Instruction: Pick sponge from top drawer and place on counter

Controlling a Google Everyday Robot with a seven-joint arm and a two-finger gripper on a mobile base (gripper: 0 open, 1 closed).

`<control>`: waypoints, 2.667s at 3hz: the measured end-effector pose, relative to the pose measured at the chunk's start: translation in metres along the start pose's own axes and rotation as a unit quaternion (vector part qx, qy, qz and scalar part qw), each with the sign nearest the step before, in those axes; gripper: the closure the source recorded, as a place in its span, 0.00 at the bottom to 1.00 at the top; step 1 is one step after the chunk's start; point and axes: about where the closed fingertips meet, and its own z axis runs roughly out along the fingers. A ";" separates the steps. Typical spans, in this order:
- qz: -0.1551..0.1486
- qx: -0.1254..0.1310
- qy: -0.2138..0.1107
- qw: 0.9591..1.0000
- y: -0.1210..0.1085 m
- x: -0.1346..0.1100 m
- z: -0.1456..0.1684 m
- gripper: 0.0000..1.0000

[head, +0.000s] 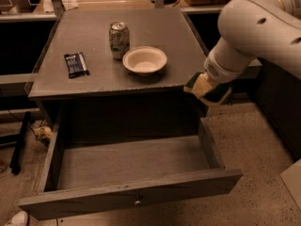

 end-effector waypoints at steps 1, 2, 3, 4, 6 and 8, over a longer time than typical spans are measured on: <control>0.003 0.009 -0.009 1.000 -0.008 -0.048 -0.005 1.00; -0.001 0.010 -0.006 1.000 -0.007 -0.068 -0.001 1.00; -0.005 0.017 -0.001 1.000 -0.010 -0.087 0.013 1.00; -0.014 0.033 0.000 0.999 -0.014 -0.106 0.030 1.00; -0.029 0.066 0.011 0.997 -0.031 -0.122 0.066 1.00; -0.029 0.075 0.018 0.997 -0.041 -0.120 0.077 0.81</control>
Offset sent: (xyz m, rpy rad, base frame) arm 0.0709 0.0460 0.0350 -0.0150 -0.0178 0.0006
